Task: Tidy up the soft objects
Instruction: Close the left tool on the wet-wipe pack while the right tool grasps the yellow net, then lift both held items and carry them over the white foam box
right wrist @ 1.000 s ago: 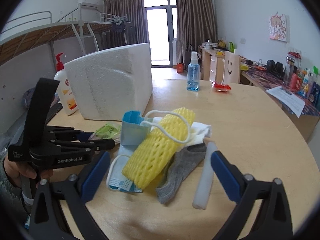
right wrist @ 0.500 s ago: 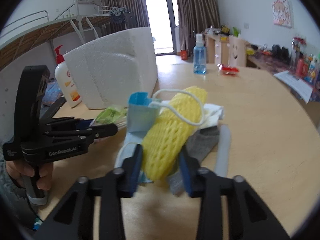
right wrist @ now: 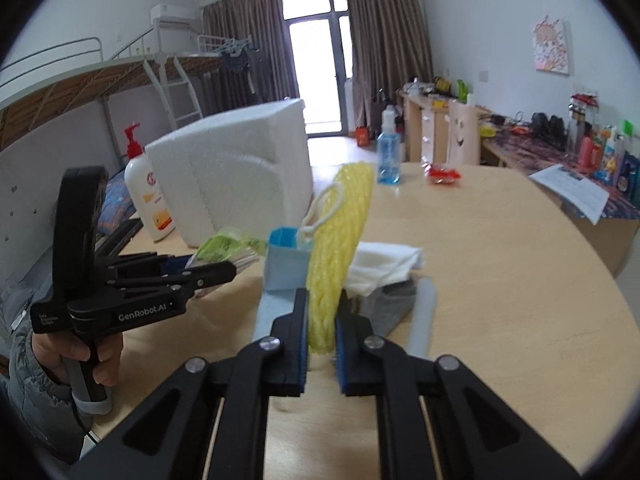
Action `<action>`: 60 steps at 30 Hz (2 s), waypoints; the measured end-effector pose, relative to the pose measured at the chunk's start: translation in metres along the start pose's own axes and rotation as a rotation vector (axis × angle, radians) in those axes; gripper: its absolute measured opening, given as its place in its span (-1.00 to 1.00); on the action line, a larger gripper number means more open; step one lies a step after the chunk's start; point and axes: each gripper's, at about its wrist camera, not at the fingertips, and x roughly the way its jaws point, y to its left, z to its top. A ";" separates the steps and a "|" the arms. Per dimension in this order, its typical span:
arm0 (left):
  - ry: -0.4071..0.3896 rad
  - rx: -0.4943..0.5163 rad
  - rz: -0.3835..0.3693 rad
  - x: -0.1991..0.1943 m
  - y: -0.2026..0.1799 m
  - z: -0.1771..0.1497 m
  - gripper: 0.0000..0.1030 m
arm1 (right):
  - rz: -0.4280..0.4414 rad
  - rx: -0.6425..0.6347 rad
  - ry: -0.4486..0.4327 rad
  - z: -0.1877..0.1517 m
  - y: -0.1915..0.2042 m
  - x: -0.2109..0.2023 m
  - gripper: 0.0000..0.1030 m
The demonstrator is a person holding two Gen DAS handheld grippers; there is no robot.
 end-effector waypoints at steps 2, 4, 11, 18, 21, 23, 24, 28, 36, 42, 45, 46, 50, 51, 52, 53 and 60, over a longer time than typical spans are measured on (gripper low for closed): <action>-0.010 0.001 -0.004 -0.003 -0.002 0.001 -0.36 | -0.013 0.007 -0.015 0.000 -0.002 -0.006 -0.73; -0.027 -0.003 -0.005 -0.007 -0.004 0.003 -0.36 | -0.030 0.014 -0.028 0.001 -0.005 -0.012 -0.73; -0.100 0.015 0.006 -0.038 -0.018 0.005 -0.36 | -0.064 0.051 -0.065 -0.001 -0.019 -0.026 -0.73; -0.161 0.049 0.031 -0.072 -0.035 -0.001 -0.36 | -0.069 0.015 -0.106 -0.003 -0.013 -0.038 -0.73; -0.196 0.065 0.043 -0.086 -0.046 -0.001 -0.36 | -0.068 0.007 -0.124 -0.004 -0.010 -0.046 -0.73; -0.222 0.064 0.046 -0.099 -0.049 -0.002 -0.36 | -0.066 0.002 -0.140 -0.004 -0.010 -0.051 -0.73; -0.231 0.062 0.050 -0.103 -0.050 -0.003 -0.36 | -0.065 -0.001 -0.148 -0.004 -0.009 -0.054 -0.73; -0.266 0.062 0.071 -0.119 -0.056 -0.005 -0.36 | -0.053 -0.014 -0.175 -0.006 -0.005 -0.064 -0.73; -0.336 0.082 0.136 -0.156 -0.068 -0.015 -0.36 | -0.019 -0.050 -0.240 -0.008 0.009 -0.084 -0.73; -0.392 0.077 0.188 -0.179 -0.074 -0.023 -0.36 | 0.012 -0.063 -0.275 -0.008 0.015 -0.092 -0.73; -0.401 0.090 0.214 -0.186 -0.078 -0.026 -0.36 | 0.034 -0.078 -0.289 -0.006 0.019 -0.094 -0.73; -0.406 0.093 0.228 -0.188 -0.078 -0.027 -0.36 | 0.040 -0.083 -0.294 -0.006 0.022 -0.095 -0.73; -0.420 0.076 0.259 -0.198 -0.071 -0.032 -0.36 | 0.074 -0.109 -0.308 -0.005 0.031 -0.097 -0.73; -0.425 0.072 0.268 -0.199 -0.070 -0.032 -0.36 | 0.080 -0.113 -0.309 -0.005 0.033 -0.097 -0.73; -0.433 0.065 0.284 -0.202 -0.067 -0.033 -0.36 | 0.088 -0.117 -0.310 -0.005 0.035 -0.096 -0.73; -0.437 0.063 0.293 -0.205 -0.067 -0.034 -0.36 | 0.097 -0.123 -0.310 -0.004 0.037 -0.095 -0.73; -0.446 0.031 0.338 -0.215 -0.051 -0.039 -0.36 | 0.146 -0.161 -0.313 0.000 0.054 -0.089 -0.73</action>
